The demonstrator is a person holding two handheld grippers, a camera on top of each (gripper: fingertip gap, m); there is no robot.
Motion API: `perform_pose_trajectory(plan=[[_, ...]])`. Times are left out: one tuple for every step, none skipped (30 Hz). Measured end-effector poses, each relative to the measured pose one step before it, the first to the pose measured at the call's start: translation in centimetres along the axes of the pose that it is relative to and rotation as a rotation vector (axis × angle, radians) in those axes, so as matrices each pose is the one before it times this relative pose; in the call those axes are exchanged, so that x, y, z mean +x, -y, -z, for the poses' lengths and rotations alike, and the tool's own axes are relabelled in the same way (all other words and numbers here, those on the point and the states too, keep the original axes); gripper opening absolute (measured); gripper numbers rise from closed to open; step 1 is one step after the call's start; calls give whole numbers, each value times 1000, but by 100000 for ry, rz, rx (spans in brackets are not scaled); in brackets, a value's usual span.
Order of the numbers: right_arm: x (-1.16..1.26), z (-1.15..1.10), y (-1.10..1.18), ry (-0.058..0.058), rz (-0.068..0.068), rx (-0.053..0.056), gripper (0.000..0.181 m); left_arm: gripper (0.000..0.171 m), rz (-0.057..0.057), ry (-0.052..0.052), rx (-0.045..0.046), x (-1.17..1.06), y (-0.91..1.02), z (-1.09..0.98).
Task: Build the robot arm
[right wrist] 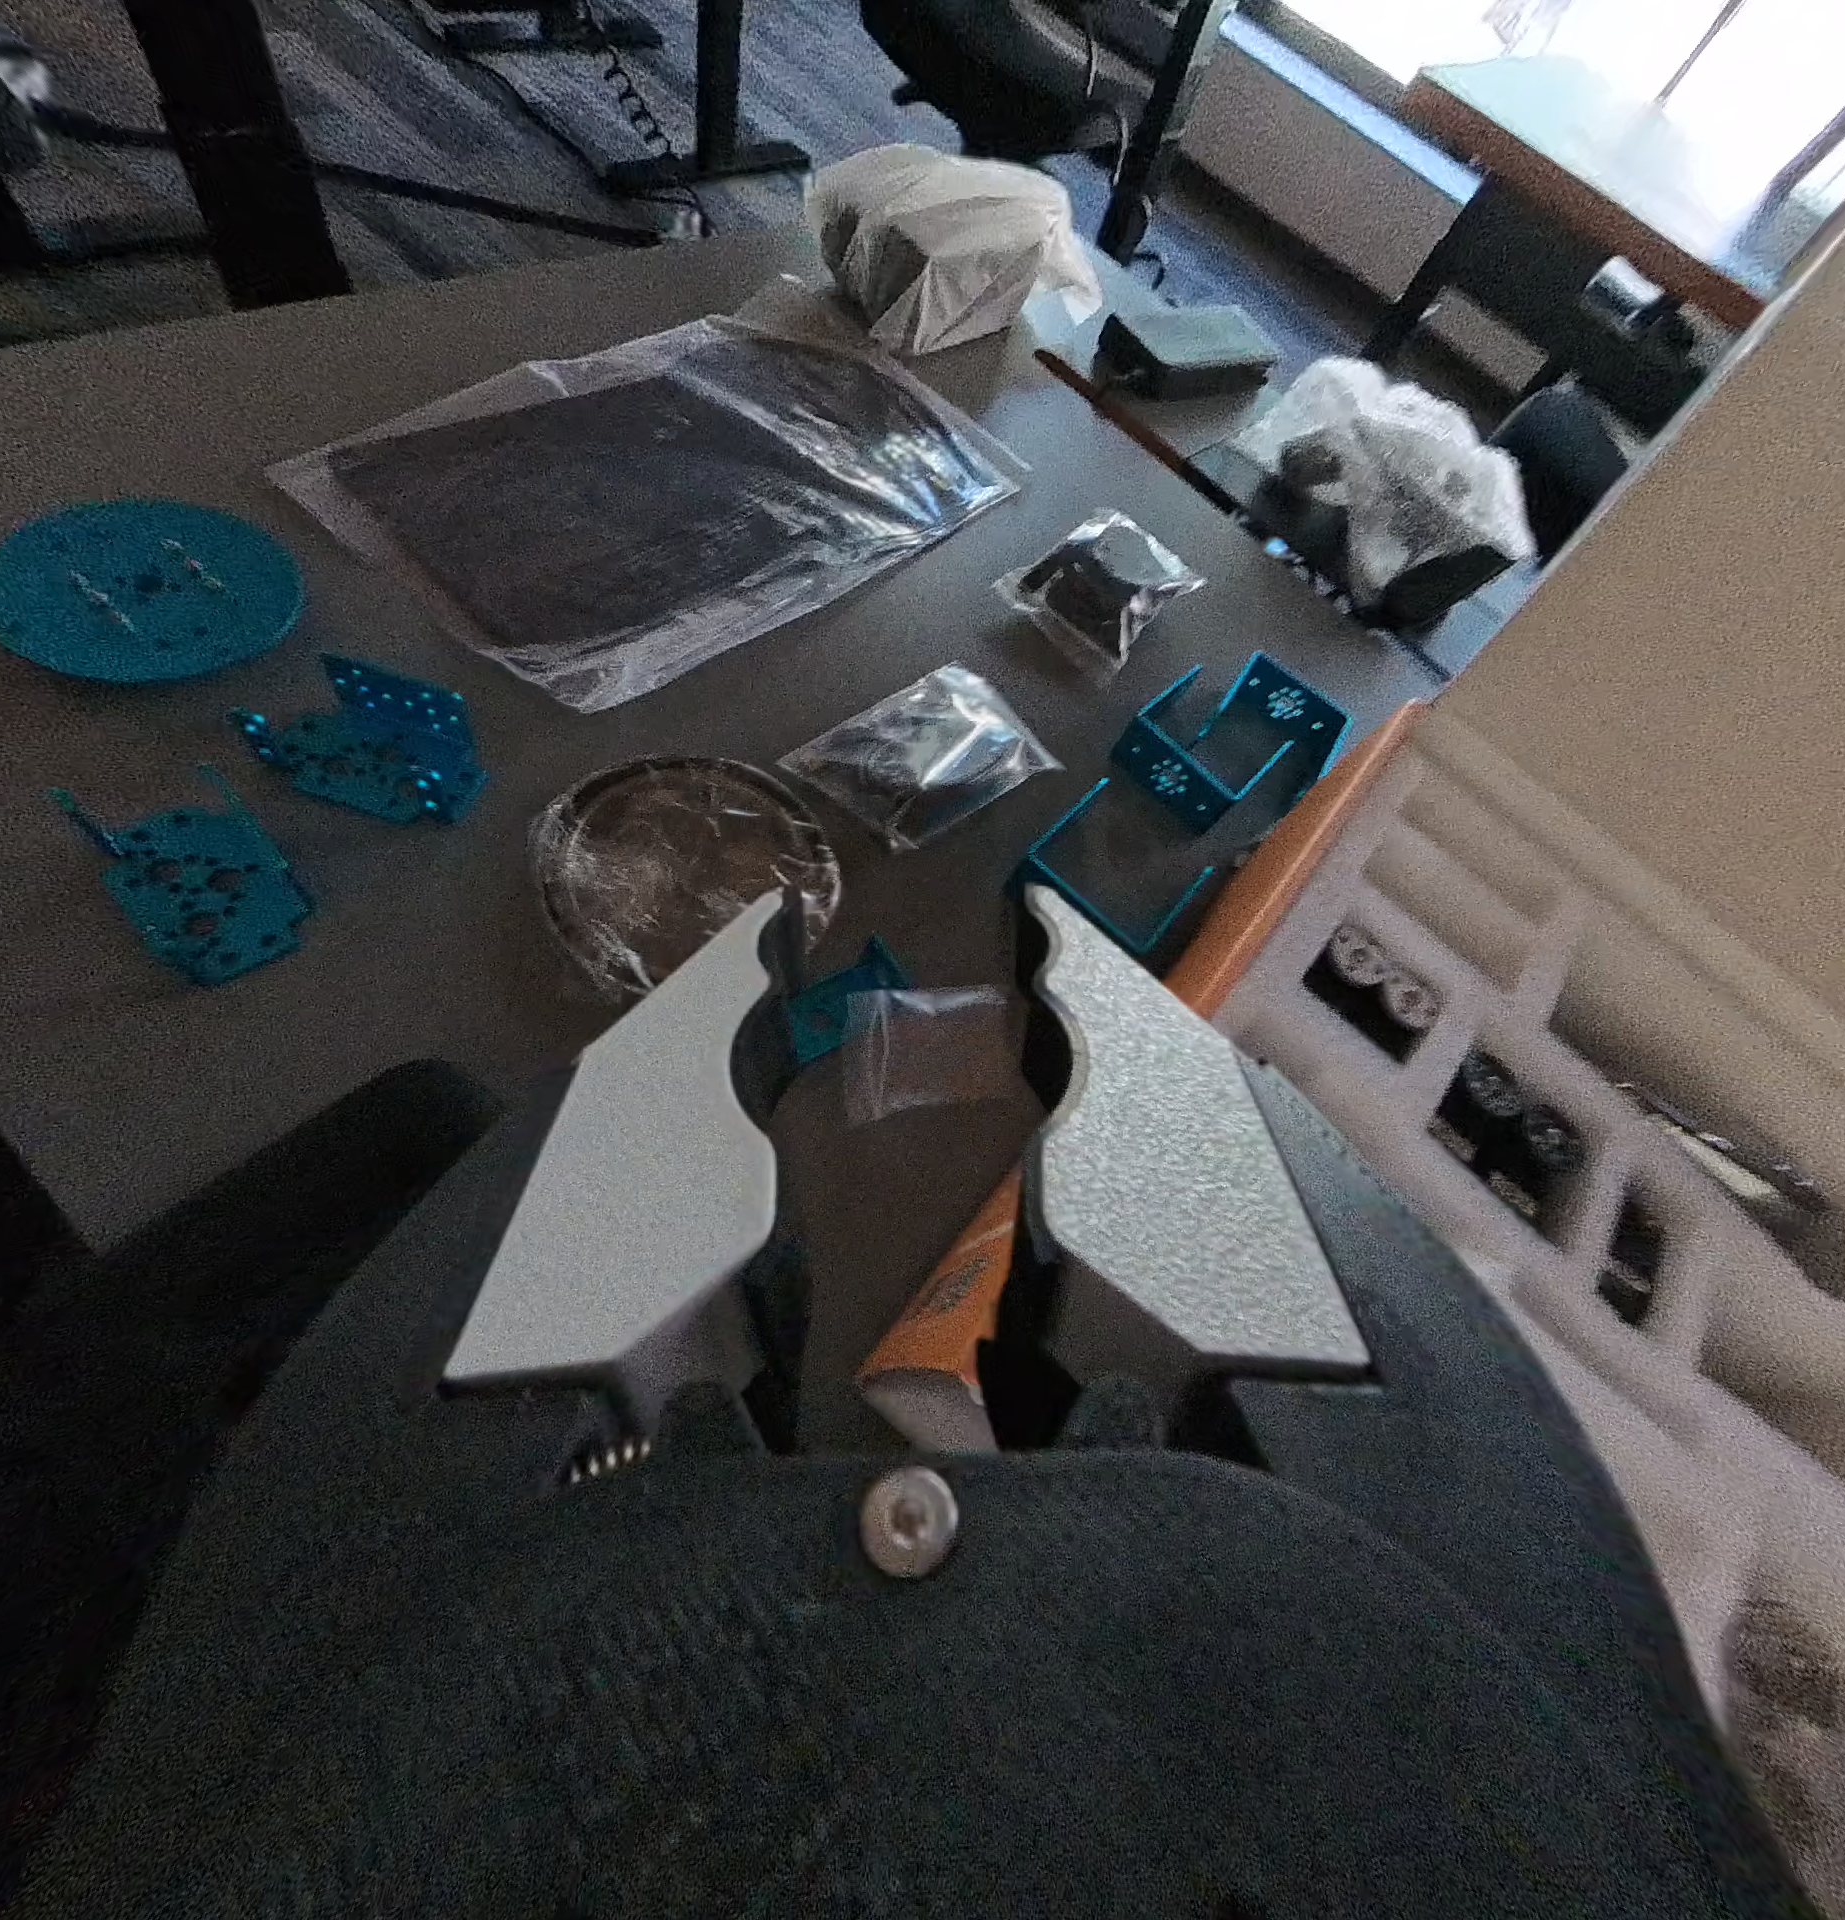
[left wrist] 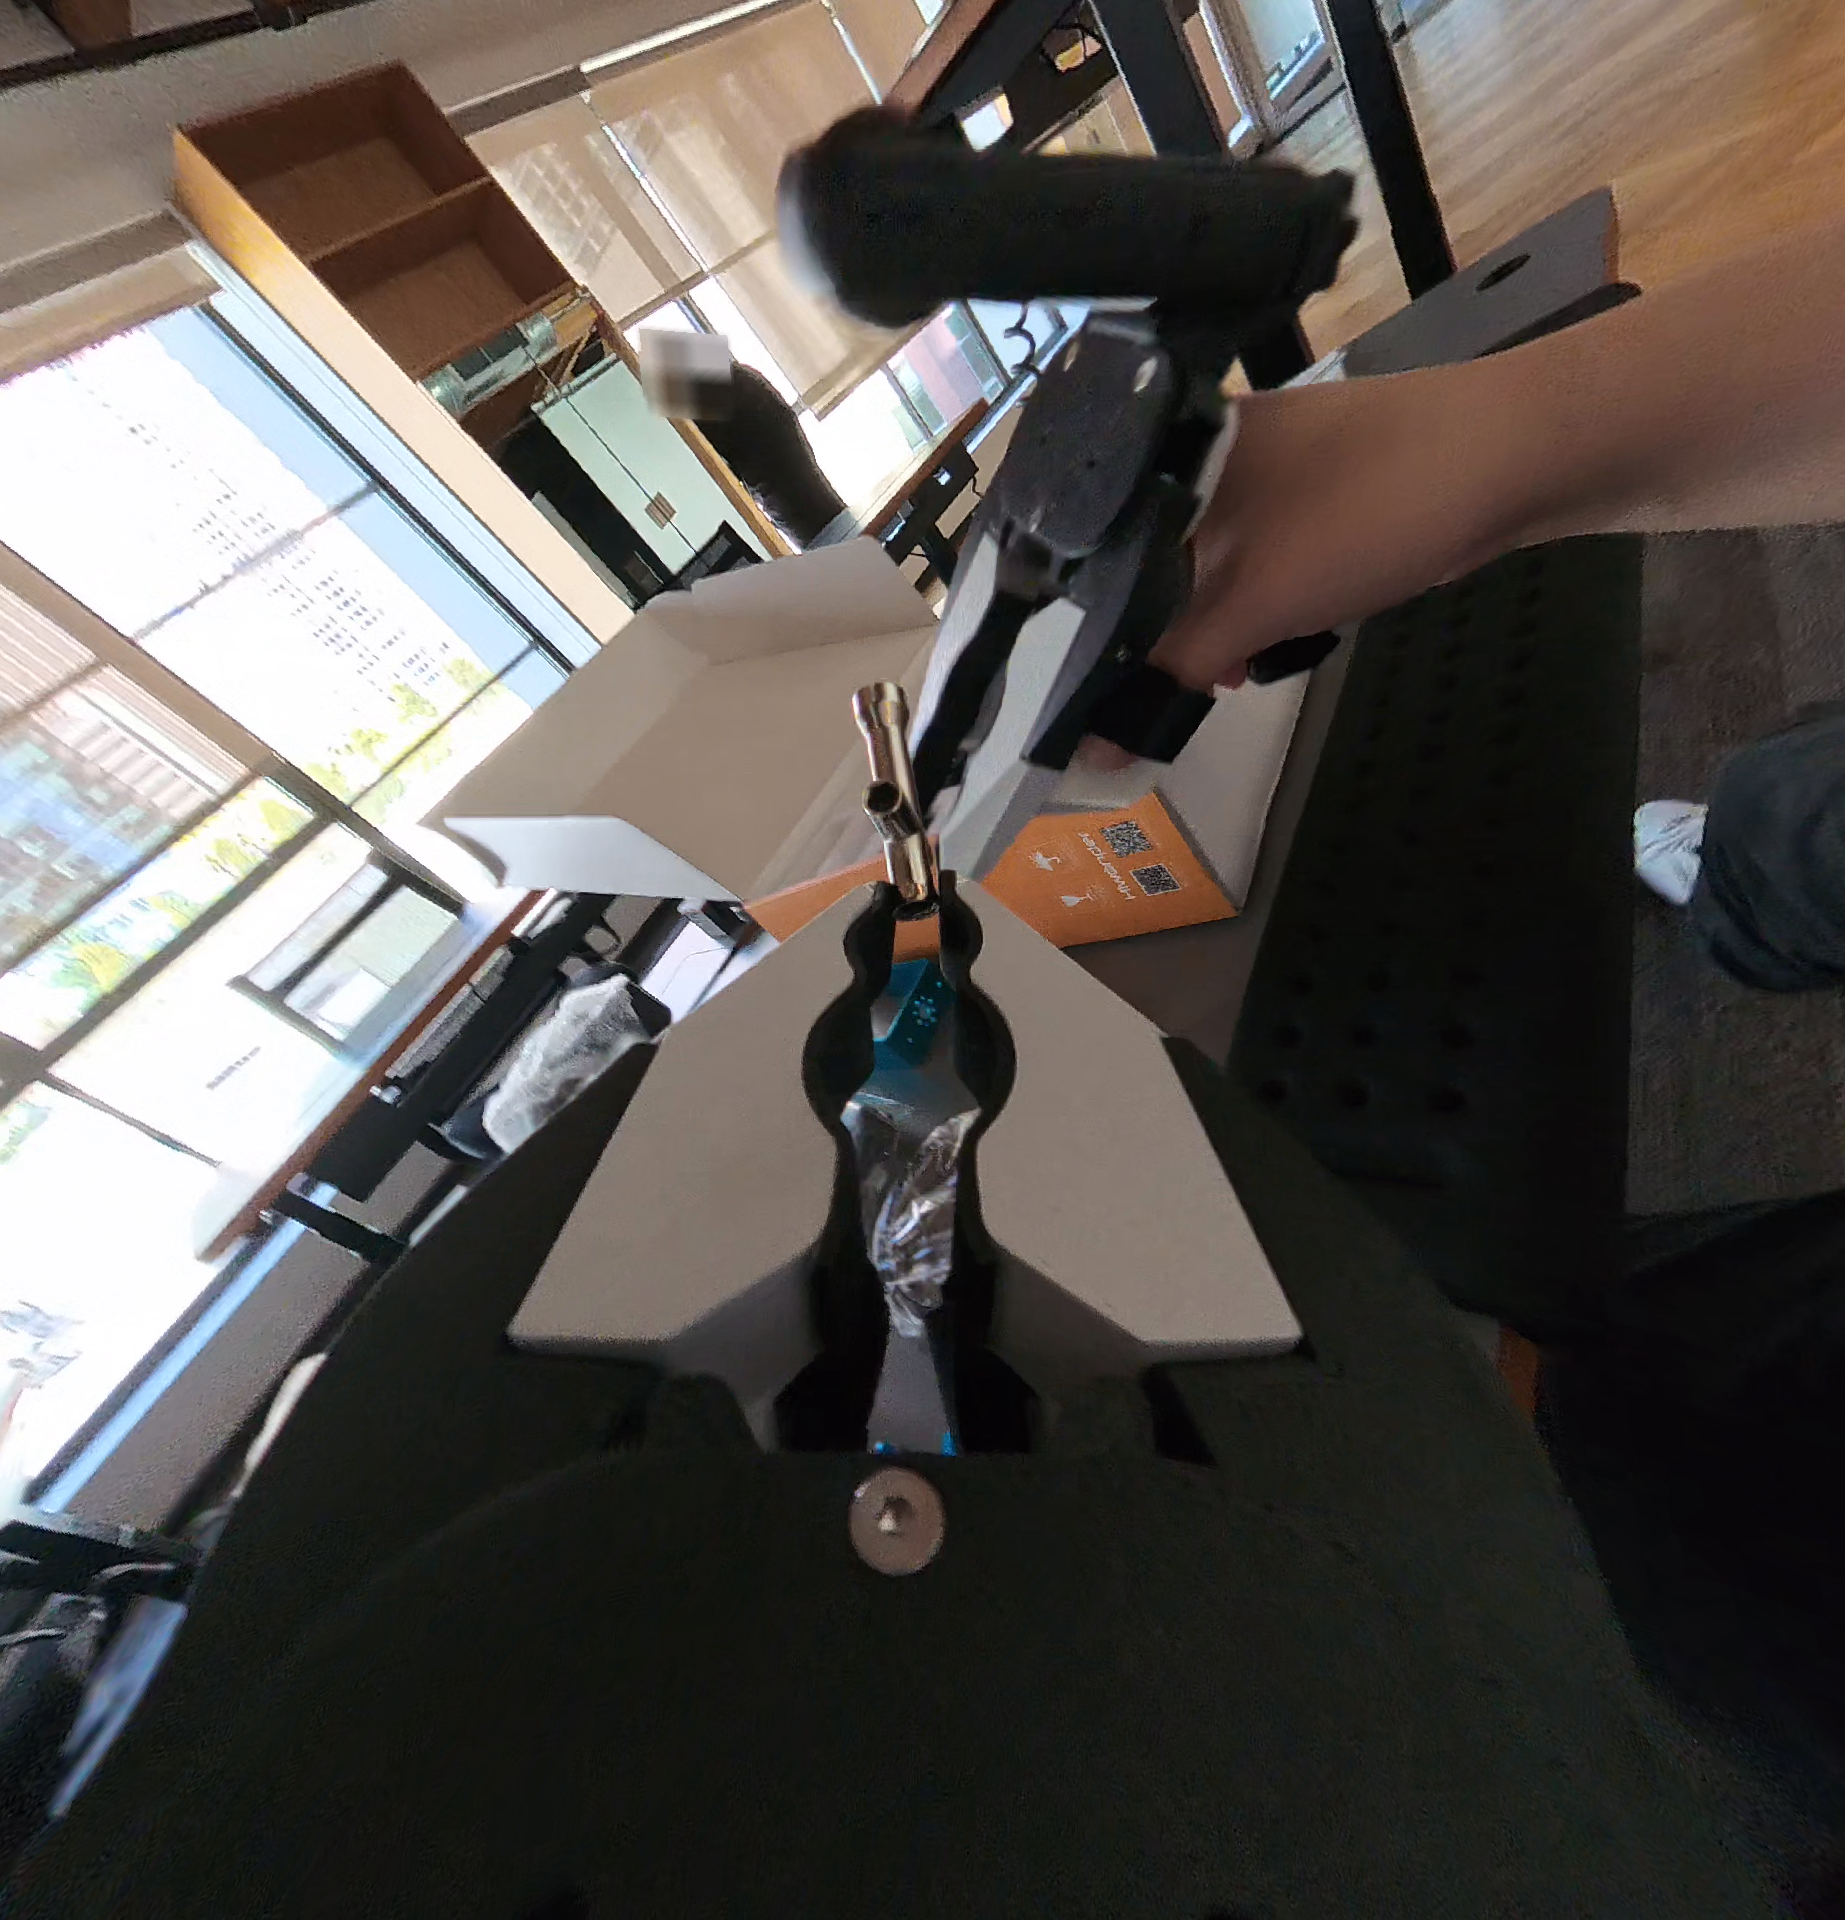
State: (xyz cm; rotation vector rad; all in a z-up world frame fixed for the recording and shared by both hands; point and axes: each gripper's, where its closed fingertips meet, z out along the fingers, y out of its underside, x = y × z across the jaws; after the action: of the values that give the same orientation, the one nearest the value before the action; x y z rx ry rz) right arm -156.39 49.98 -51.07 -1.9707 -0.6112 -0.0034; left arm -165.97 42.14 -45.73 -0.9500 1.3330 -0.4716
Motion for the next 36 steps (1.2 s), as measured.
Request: perform_pose_trajectory(plan=[[425, 668, 387, -6350, 8500, 567, 29, 6, 4679, -14, 236, -188, -225, 234], [548, 671, 324, -6595, 8884, -1055, 22, 6, 4903, 127, 1609, -195, -53, 280], [888, 528, 103, -7078, 8194, -1971, 20, 6, 5231, -425, 2245, -106, 48, 302], [508, 325, 77, -5388, 6831, -2970, 20, 6, 5448, -1275, 1508, 21, -33, 214], [305, 208, -115, -3389, 4423, -3646, 20, 6, 4709, -1160, 991, 37, -65, 169], [162, 138, -81, -2182, 2345, -2696, 20, 6, 3242, -318, 1515, -9, 25, 171], [132, 132, -22, -1795, 861, -1924, 20, 6, 2143, -357, 1188, 40, 26, 137], [-2, 98, 142, -1545, 601, -751, 20, 6, 1663, -519, 306, 67, -60, 88], [51, 150, 105, -1630, 530, -253, 20, 6, 1418, -528, 243, 90, -33, 63], [-25, 131, 42, -1100, 612, -294, 19, 6, 1273, -878, 381, 130, 20, 46], [-144, 71, 42, -237, 676, -241, 19, 6, 1087, -879, 105, 108, 10, 24], [-169, 64, 35, 78, 478, -319, 18, 6, 680, -588, -367, 58, -41, 1], [-107, 62, -9, -58, 433, -358, 18, 6, 216, -501, -407, 49, -16, -8], [-126, -18, 45, 244, 671, 110, 17, 6, 466, -493, 249, 51, 83, 5], [-32, 14, 7, -184, 659, 243, 18, 6, 1637, -1052, 866, 97, 193, 24], [82, 216, -64, -661, -71, 449, 19, 6, 3204, -1789, 1343, 123, 251, 11], [43, 186, 49, -54, -1317, 1557, 21, 6, 4761, -2346, 2247, 158, 356, 55], [-122, 414, 152, 1446, -3079, 3201, 27, 6, 5741, -2689, 3137, 183, 463, 98], [-513, 520, 426, 4192, -4183, 5659, 36, 7, 5973, -2955, 3203, 208, 475, 129], [-1066, 59, 813, 6730, -6316, 8875, 46, 6, 5614, -3205, 3211, 255, 464, 154], [-1296, 706, 1299, 8967, -10911, 12194, 52, 6, 5100, -3402, 3275, 291, 446, 179], [-1953, 836, 1816, 13755, -14991, 14800, 51, 7, 4525, -2988, 2757, 236, 346, 168], [-2670, 785, 2020, 18946, -15895, 15368, 42, 6, 3571, -2256, 2646, 162, 300, 143], [-2108, 459, 1596, 15571, -15090, 12208, 32, 6, 2763, -2038, 2375, 165, 248, 110], [-1468, 40, 1148, 11411, -12834, 9280, 32, 6, 1979, -1686, 1761, 179, 164, 56], [-1099, -270, 603, 9098, -8772, 5936, 32, 6, 1014, -1341, 1577, 212, 135, 5], [-295, -478, -13, 3945, -6026, 1804, 33, 6, 447, -806, 1526, 215, 119, -36], [-533, -596, -3, 4900, -4000, 2122, 35, 6, -107, -210, 1316, 204, 96, -50], [-531, -600, 104, 5150, -4486, 2714, 37, 6, -419, -510, 1045, 294, 68, -65], [-359, -505, 307, 3807, -4867, 4254, 37, 6, -420, -170, 997, 272, 84, -52], [-293, -471, 254, 3539, -5148, 4179, 33, 6, -500, 742, 1184, 145, 118, -14], [-282, -434, -199, 3619, -4283, 1010, 24, 6, -449, 652, 1013, 121, 146, 32], [-77, -367, -342, 2286, -3233, -496, 19, 6, -391, 278, 561, 177, 102, 26], [49, -317, -368, 1108, -1453, -932, 19, 6, -236, 482, -532, 114, -39, 31], [162, -195, -316, -121, 196, -1313, 13, 6, -539, 1405, -673, -24, -53, 61], [-173, -109, -28, 1022, 851, 335, 10, 6, -1164, 1789, -425, -77, -14, 128]])
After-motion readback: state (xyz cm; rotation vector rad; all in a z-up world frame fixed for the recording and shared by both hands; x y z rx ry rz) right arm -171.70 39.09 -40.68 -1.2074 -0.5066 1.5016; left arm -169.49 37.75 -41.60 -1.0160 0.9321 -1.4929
